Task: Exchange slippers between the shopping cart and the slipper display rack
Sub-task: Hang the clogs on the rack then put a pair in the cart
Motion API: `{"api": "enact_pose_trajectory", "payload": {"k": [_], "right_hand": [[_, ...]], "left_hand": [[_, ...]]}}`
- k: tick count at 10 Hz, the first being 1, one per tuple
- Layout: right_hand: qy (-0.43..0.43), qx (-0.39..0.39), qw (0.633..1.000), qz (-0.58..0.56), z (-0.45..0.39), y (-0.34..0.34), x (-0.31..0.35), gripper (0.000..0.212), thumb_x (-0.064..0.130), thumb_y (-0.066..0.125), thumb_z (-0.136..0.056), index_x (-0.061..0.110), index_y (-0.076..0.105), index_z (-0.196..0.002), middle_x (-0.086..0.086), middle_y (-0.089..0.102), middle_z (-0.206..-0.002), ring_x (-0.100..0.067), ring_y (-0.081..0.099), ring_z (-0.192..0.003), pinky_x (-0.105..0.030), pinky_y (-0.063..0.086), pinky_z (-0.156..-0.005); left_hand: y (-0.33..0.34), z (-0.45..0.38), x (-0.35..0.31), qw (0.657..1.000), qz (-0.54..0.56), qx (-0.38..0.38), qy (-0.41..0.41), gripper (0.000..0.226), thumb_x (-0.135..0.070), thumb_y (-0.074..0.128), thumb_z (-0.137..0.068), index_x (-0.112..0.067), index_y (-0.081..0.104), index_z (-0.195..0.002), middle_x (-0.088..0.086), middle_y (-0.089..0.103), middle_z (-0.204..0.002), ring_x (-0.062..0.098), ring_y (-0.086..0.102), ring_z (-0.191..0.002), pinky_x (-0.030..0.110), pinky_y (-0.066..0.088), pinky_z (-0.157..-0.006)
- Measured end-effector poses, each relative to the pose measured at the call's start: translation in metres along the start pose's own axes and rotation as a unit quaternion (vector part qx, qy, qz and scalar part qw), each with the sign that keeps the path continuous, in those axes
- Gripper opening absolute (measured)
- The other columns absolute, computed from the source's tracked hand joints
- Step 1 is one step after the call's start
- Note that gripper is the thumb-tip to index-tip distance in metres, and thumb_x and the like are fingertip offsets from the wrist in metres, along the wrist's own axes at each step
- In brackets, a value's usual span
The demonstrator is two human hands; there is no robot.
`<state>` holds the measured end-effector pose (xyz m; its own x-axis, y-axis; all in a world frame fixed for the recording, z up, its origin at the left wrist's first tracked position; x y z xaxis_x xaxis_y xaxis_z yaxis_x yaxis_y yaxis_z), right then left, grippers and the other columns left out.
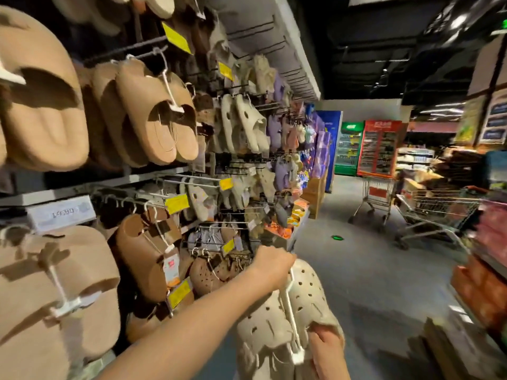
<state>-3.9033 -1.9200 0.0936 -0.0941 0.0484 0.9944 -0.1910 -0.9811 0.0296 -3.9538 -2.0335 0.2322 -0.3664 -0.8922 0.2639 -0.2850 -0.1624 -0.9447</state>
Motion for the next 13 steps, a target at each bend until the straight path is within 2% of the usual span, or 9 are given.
{"api": "enact_pose_trajectory", "payload": {"k": [2,4,5,6,8,10,11,12,13], "right_hand": [[0.035,0.118,0.990,-0.062,-0.138,-0.004,0.022,0.053,-0.014,0.052,-0.084,0.010,0.065,-0.038,0.003,0.062,-0.044,-0.012,0.061,-0.057,-0.008,0.045,-0.047],[0.100,0.255,0.951,-0.142,-0.205,0.029,0.057,0.022,-0.004,0.049,-0.085,0.000,0.069,-0.074,-0.012,0.065,-0.055,-0.021,0.061,-0.044,-0.024,0.045,-0.040],[0.143,0.261,0.940,-0.167,-0.227,0.053,0.054,0.022,-0.004,0.047,-0.085,-0.001,0.067,-0.077,-0.013,0.064,-0.053,-0.022,0.060,-0.042,-0.024,0.046,-0.038],[0.141,0.280,0.935,-0.164,-0.254,0.079,0.055,0.025,-0.006,0.043,-0.088,0.003,0.061,-0.073,-0.006,0.056,-0.041,-0.012,0.050,-0.028,-0.016,0.036,-0.028],[0.179,0.282,0.930,-0.150,-0.331,0.149,0.048,0.017,-0.008,0.055,-0.082,-0.016,0.060,-0.095,-0.016,0.059,-0.057,-0.018,0.058,-0.042,-0.022,0.047,-0.043],[0.076,0.319,0.942,0.078,-0.424,0.205,0.053,0.027,0.013,0.052,-0.090,0.001,0.059,-0.067,0.000,0.053,-0.052,-0.015,0.047,-0.046,-0.023,0.039,-0.045],[0.046,0.338,0.933,0.114,-0.452,0.230,0.065,0.027,0.016,0.051,-0.091,-0.001,0.058,-0.070,0.000,0.052,-0.053,-0.014,0.046,-0.046,-0.022,0.038,-0.046],[0.045,0.368,0.924,0.097,-0.476,0.260,0.065,0.031,0.012,0.050,-0.091,0.005,0.054,-0.061,0.003,0.048,-0.044,-0.014,0.041,-0.040,-0.020,0.034,-0.041],[0.029,0.405,0.908,0.099,-0.493,0.292,0.070,0.027,0.011,0.050,-0.091,0.006,0.055,-0.064,0.001,0.047,-0.050,-0.015,0.040,-0.043,-0.018,0.033,-0.039]], "left_hand": [[0.023,-0.100,0.048,0.990,0.054,0.013,-0.131,0.028,-0.010,0.041,-0.089,-0.011,0.057,-0.112,0.013,0.063,-0.113,0.032,0.057,-0.110,0.039,0.046,-0.083],[0.057,-0.149,0.102,0.927,0.243,-0.032,-0.283,0.022,-0.019,0.044,-0.089,-0.011,0.063,-0.079,0.011,0.064,-0.089,0.029,0.058,-0.087,0.032,0.039,-0.065],[0.076,-0.161,0.135,0.875,0.339,-0.024,-0.345,0.039,-0.022,0.057,-0.085,-0.017,0.042,-0.049,0.007,0.045,-0.058,0.023,0.045,-0.059,0.028,0.028,-0.052],[0.096,-0.168,0.170,0.813,0.434,-0.015,-0.388,0.036,-0.022,0.062,-0.084,-0.013,0.046,-0.052,0.004,0.038,-0.052,0.014,0.036,-0.047,0.022,0.028,-0.046],[0.149,-0.187,0.238,0.709,0.548,-0.030,-0.443,0.008,-0.016,0.064,-0.079,-0.016,0.068,-0.072,0.007,0.061,-0.072,0.014,0.056,-0.068,0.025,0.043,-0.064],[0.198,-0.221,0.312,0.595,0.608,-0.109,-0.514,0.033,-0.010,0.068,-0.079,-0.015,0.055,-0.050,0.000,0.055,-0.049,0.012,0.049,-0.051,0.021,0.037,-0.051],[0.202,-0.238,0.328,0.581,0.617,-0.140,-0.512,0.011,-0.020,0.074,-0.074,-0.010,0.069,-0.073,0.007,0.068,-0.071,0.015,0.061,-0.064,0.018,0.048,-0.056],[0.212,-0.246,0.353,0.593,0.609,-0.173,-0.497,0.026,-0.025,0.076,-0.073,-0.017,0.070,-0.097,0.008,0.072,-0.096,0.023,0.066,-0.093,0.035,0.051,-0.088],[0.224,-0.251,0.386,0.576,0.582,-0.212,-0.534,0.013,-0.013,0.064,-0.084,-0.020,0.073,-0.078,0.007,0.072,-0.092,0.022,0.065,-0.088,0.030,0.049,-0.088]]}}
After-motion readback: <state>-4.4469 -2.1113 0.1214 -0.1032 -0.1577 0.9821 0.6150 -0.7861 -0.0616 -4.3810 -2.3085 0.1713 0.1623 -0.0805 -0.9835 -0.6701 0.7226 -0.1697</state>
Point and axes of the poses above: each hand's wrist, its own z-axis away from the middle knuckle, its own y-axis out of the palm, x = y × z, the point moved 3 cm from there along -z, towards the middle knuckle
